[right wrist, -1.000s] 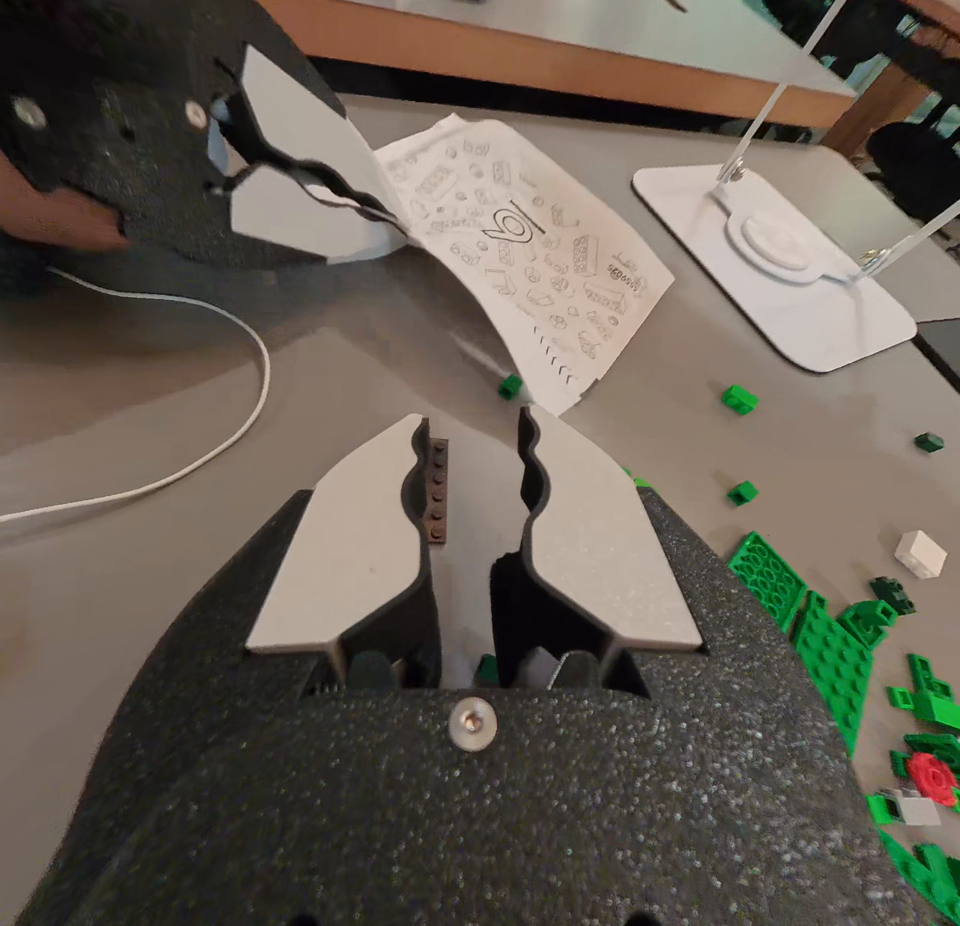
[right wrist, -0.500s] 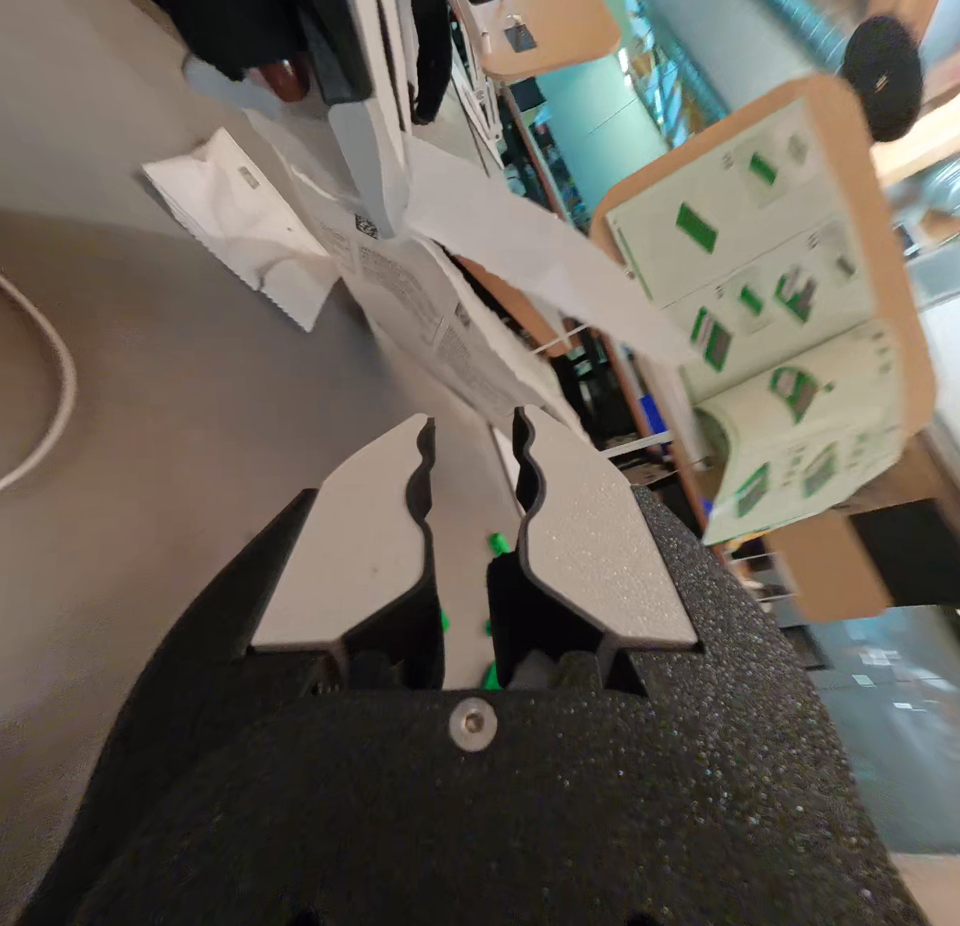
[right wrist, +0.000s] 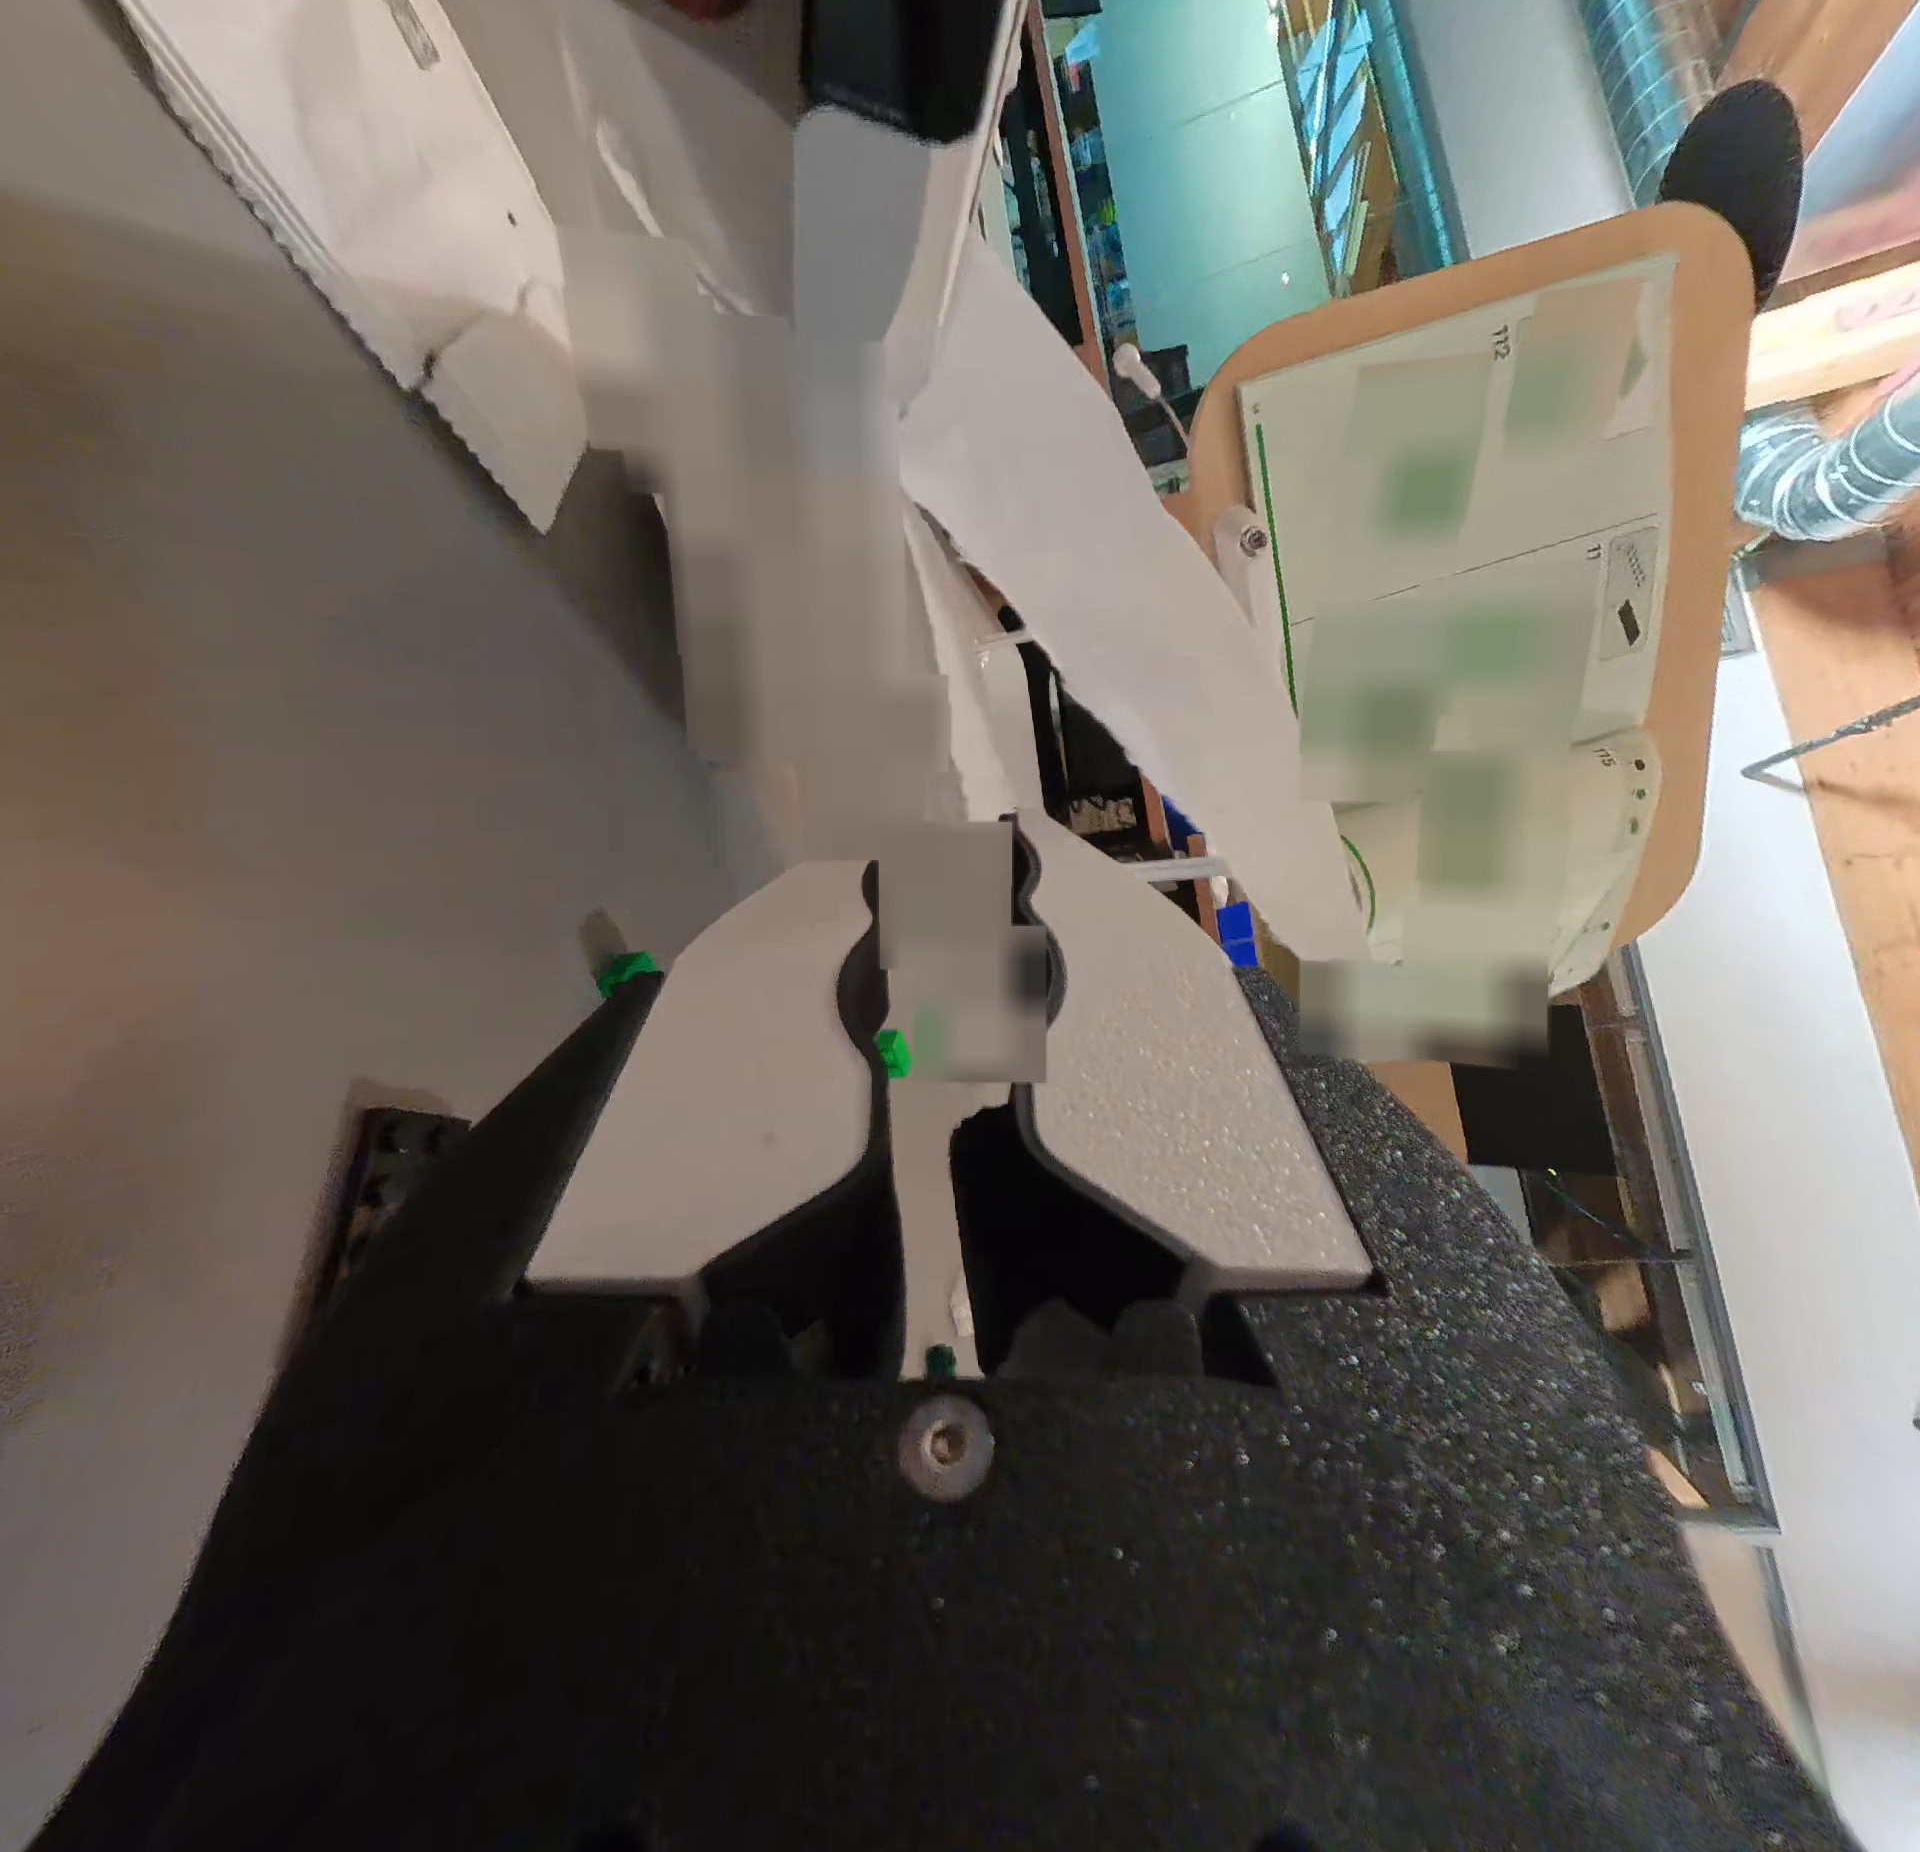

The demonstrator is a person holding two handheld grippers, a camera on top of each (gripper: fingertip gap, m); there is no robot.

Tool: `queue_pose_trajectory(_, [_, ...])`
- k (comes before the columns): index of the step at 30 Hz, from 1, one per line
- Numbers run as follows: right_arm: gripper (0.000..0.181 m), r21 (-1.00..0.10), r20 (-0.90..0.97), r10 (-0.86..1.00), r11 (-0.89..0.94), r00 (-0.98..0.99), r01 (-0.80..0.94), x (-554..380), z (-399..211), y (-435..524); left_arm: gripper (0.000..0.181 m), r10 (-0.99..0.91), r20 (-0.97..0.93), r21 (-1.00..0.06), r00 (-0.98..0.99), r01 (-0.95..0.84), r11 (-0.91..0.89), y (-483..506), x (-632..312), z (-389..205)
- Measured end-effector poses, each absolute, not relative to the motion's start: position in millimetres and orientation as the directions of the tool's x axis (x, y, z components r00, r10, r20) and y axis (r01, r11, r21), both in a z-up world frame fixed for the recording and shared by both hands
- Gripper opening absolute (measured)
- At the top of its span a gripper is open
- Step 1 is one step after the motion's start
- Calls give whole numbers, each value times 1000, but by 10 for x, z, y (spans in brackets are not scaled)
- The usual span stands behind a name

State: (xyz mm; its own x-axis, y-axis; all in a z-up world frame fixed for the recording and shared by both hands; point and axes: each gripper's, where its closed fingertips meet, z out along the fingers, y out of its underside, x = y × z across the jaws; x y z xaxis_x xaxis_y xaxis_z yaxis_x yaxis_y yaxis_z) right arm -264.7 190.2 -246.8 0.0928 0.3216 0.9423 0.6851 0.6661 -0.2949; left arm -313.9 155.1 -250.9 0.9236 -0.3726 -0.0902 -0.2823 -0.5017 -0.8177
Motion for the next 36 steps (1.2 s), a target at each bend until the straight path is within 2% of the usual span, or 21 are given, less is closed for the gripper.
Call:
queue_pose_trajectory(5, [1,-258,955,285,665,82,701,-2617,-2473,1920,0,-376,-77,-816,923,-275,-508,1543,-3102,-2537])
queue_pose_trajectory(9, [0,-270,951,298,663,84,699,-2607,-2475,1921,5,-376,-102,-829,921,-288,-479,1561,-3109,-2487])
queue_pose_trajectory(11, [1,-274,950,301,668,85,692,-2599,-2469,1918,16,-361,-146,-856,921,-300,-421,1582,-3112,-2372])
queue_pose_trajectory(15, [0,-271,952,294,679,85,683,-2589,-2455,1904,19,-388,-204,-894,899,-333,-301,1596,-2988,-2108])
queue_pose_trajectory(20, [1,-260,957,281,700,78,665,-2590,-2456,1878,18,-448,-376,-775,811,-540,-328,1691,-2935,-2199])
queue_pose_trajectory(26, [1,-255,958,278,711,71,655,-2591,-2463,1865,23,-535,-378,-689,755,-616,-382,1801,-2892,-2331])
queue_pose_trajectory(30, [1,-255,958,280,722,65,644,-2591,-2468,1854,29,-544,-455,-581,705,-698,-418,1871,-2994,-2399])
queue_pose_trajectory(34, [1,-249,958,283,741,46,624,-2589,-2484,1831,8,-551,-509,-471,661,-750,-464,1959,-3071,-2470])
queue_pose_trajectory(35, [0,-246,958,285,746,37,619,-2583,-2497,1825,0,-542,-516,-456,663,-749,-481,1993,-3094,-2468])
queue_pose_trajectory(36, [1,-243,960,279,748,41,617,-2569,-2493,1832,0,-526,-515,-460,676,-736,-496,2032,-3110,-2447])
